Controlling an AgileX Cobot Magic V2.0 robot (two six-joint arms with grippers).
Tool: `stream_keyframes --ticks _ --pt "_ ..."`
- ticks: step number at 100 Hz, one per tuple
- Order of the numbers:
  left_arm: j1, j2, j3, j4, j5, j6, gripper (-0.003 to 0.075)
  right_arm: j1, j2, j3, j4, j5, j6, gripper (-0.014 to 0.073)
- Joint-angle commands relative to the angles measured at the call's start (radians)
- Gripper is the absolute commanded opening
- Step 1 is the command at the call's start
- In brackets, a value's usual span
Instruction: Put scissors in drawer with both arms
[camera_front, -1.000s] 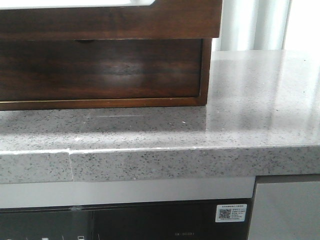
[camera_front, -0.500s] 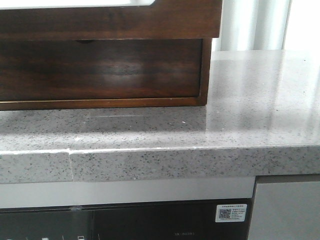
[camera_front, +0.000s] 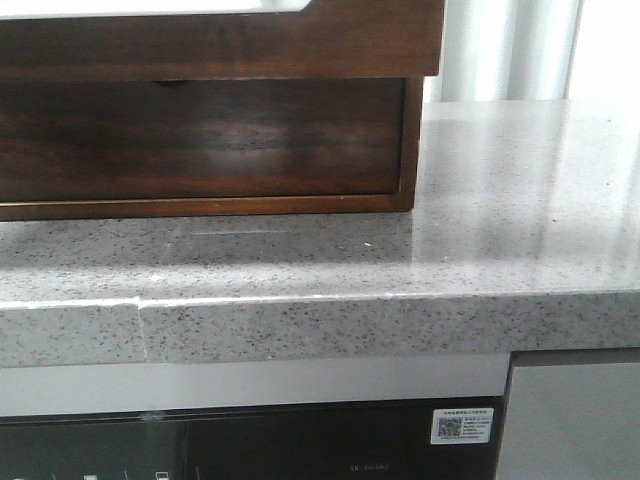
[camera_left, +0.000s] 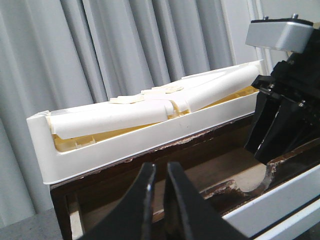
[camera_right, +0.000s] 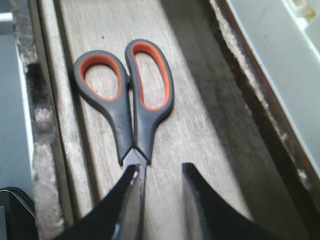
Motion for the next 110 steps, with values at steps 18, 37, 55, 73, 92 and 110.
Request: stream_keyframes --ticks 18,37,55,73,92,110 --pt "0.0 0.004 -0.03 -0.022 -0.059 -0.01 0.0003 -0.002 -0.165 -0.036 0.024 -0.177 0.024 -0.0117" --pt "0.0 0.004 -0.03 -0.022 -0.059 -0.01 0.0003 -0.002 -0.27 -0.032 0.026 -0.18 0.093 -0.0114" --pt "0.0 0.004 -0.03 -0.022 -0.056 -0.01 0.0003 -0.002 -0.378 0.054 0.026 -0.206 0.099 -0.0114" --pt "0.0 0.004 -0.03 -0.022 -0.054 -0.01 0.0003 -0.002 -0.54 0.267 0.026 -0.366 0.118 -0.0114" --pt "0.0 0.004 -0.03 -0.022 -0.006 -0.01 0.0003 -0.002 -0.754 0.566 0.026 -0.663 0.118 -0.0114" --pt "0.0 0.004 -0.03 -0.086 0.003 -0.01 0.0003 -0.002 -0.95 0.809 0.045 -0.845 0.118 -0.0114"
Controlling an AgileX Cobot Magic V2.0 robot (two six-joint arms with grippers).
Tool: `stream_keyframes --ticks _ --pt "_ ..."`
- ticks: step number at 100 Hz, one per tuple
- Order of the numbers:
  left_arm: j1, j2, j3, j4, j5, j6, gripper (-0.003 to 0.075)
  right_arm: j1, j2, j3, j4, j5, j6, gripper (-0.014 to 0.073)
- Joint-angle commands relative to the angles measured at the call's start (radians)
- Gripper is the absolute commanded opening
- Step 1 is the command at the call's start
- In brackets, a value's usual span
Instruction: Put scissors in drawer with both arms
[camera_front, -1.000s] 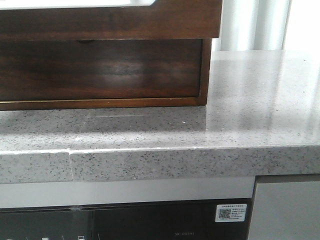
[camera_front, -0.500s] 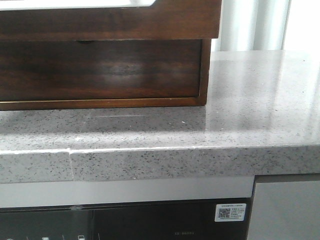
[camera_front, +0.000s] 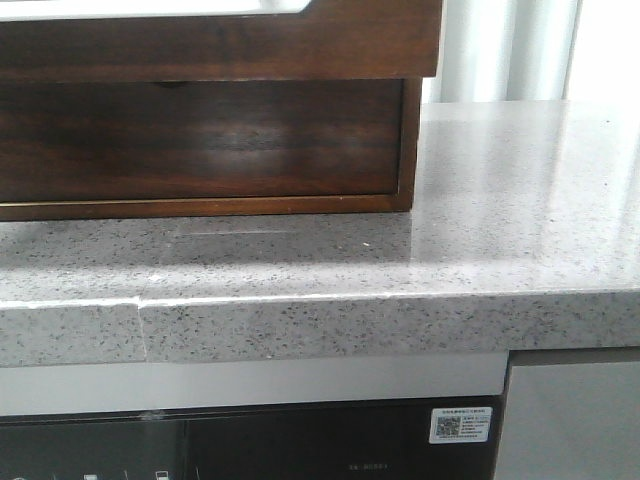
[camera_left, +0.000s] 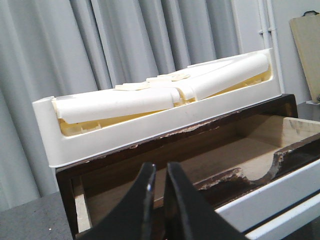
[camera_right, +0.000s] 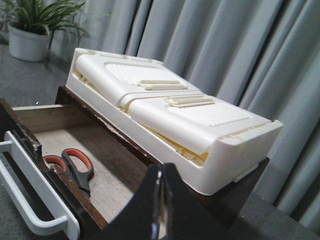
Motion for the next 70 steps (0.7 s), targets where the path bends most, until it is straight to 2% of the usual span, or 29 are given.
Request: stream_keyframes --ticks 1,30,70 --pt "0.0 0.004 -0.03 -0.056 -0.051 -0.01 0.0003 -0.002 -0.098 0.084 0.029 -0.165 0.005 -0.0114" --pt "0.0 -0.028 -0.028 -0.074 0.024 -0.01 0.0003 -0.002 -0.29 0.333 0.032 -0.193 0.005 -0.0114" --pt "0.0 -0.318 0.135 -0.163 0.064 -0.01 0.0003 -0.002 -0.41 0.535 0.048 -0.193 0.005 -0.0114"
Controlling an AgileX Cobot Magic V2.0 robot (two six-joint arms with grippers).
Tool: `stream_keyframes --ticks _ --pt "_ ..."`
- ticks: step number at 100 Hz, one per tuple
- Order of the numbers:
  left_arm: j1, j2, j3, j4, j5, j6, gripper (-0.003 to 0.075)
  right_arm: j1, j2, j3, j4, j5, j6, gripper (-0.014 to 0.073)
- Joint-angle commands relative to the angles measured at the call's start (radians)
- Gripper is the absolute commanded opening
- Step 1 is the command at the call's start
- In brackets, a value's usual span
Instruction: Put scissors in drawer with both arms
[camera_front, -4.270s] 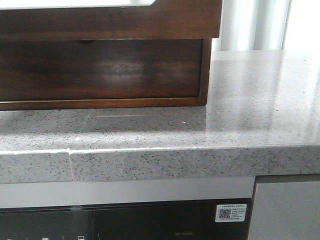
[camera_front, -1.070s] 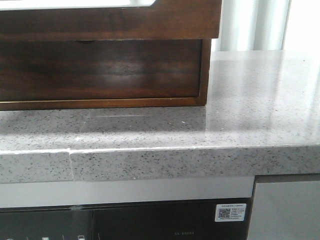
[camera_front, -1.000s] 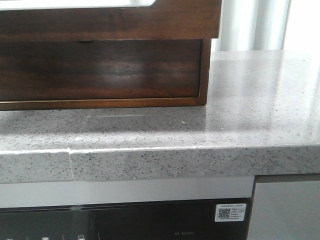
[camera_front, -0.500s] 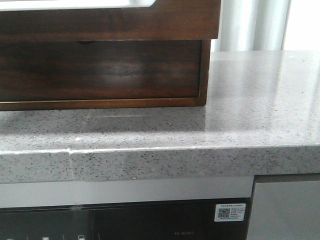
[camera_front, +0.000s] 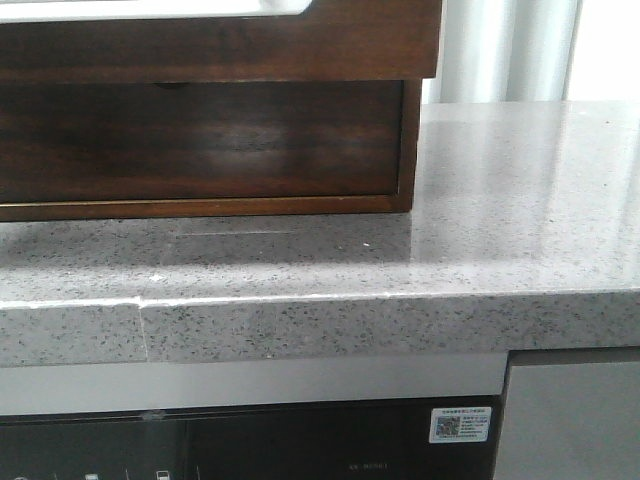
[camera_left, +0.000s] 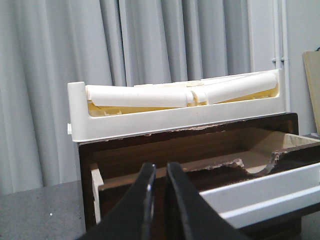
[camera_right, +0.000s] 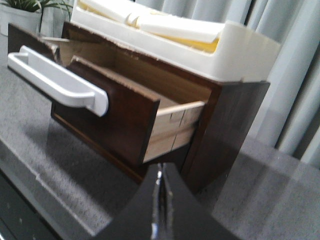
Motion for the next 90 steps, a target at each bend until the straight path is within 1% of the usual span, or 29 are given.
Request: stream_keyframes --ticks 1,7,19,33,50,90 --pt "0.0 -0.044 0.012 -0.035 -0.021 -0.01 0.0003 -0.002 -0.006 0.009 0.029 -0.08 -0.001 -0.0114" --pt "0.0 -0.076 0.038 -0.035 0.001 -0.01 0.0003 -0.002 -0.008 0.033 0.081 -0.082 -0.001 -0.0115" --pt "0.0 -0.107 0.074 -0.035 0.076 -0.01 0.0003 -0.002 -0.008 0.089 0.241 -0.11 -0.001 -0.0115" --pt "0.0 -0.108 0.098 -0.035 0.131 -0.01 0.0003 -0.002 -0.008 0.14 0.349 -0.166 -0.001 -0.0115" --pt "0.0 -0.108 0.106 -0.037 0.128 -0.01 0.0003 -0.002 -0.008 0.168 0.352 -0.183 -0.001 -0.0115" --pt "0.0 -0.108 0.106 -0.037 0.127 -0.01 0.0003 -0.002 -0.008 0.168 0.352 -0.176 -0.001 -0.0116"
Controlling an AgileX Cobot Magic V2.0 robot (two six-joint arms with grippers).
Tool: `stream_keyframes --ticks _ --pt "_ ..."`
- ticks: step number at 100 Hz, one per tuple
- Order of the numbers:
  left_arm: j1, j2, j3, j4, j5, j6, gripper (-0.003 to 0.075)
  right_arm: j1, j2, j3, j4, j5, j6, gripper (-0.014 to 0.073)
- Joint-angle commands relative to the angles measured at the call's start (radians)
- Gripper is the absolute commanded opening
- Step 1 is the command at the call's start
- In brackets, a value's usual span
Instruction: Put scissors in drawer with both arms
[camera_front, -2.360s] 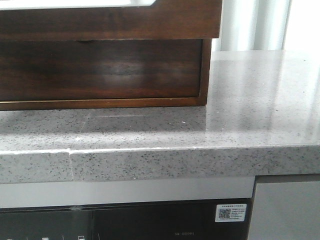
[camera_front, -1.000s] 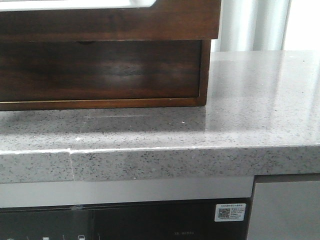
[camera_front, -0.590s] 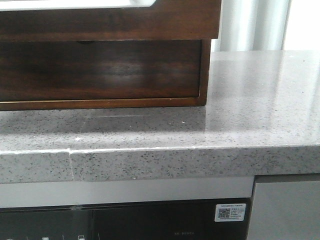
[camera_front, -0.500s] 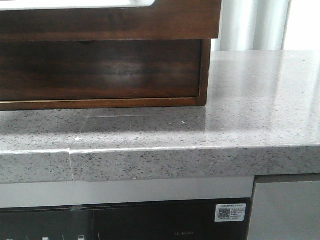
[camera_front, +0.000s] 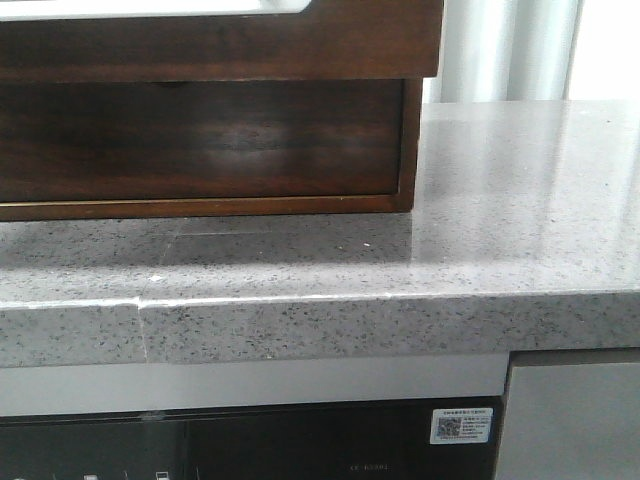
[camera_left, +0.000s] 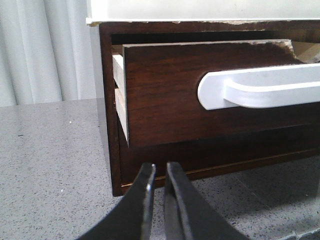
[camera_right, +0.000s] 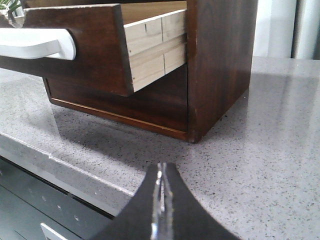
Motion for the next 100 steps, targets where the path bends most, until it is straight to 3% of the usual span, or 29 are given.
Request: stream_keyframes --ticks 1,36,58,79,91,100 --pt "0.0 -0.022 -0.027 -0.005 -0.069 -0.009 0.0003 -0.002 0.005 -0.026 -0.001 -0.065 -0.003 -0.0116" --pt "0.0 -0.022 -0.026 -0.005 -0.056 -0.009 0.0003 -0.002 0.005 -0.026 -0.001 -0.065 -0.003 -0.0116" --pt "0.064 -0.022 -0.022 -0.232 0.057 0.027 0.0003 -0.002 0.005 -0.026 -0.001 -0.065 -0.003 -0.0116" --pt "0.218 -0.022 0.045 -0.416 -0.131 0.35 0.0003 -0.002 0.005 -0.026 -0.001 -0.065 -0.003 -0.0116" --pt "0.311 -0.022 0.115 -0.415 -0.289 0.365 0.0003 -0.002 0.005 -0.026 -0.001 -0.065 -0.003 -0.0116" --pt "0.341 -0.022 0.113 -0.415 -0.277 0.365 0.0003 -0.002 0.005 -0.026 -0.001 -0.065 -0.003 -0.0116"
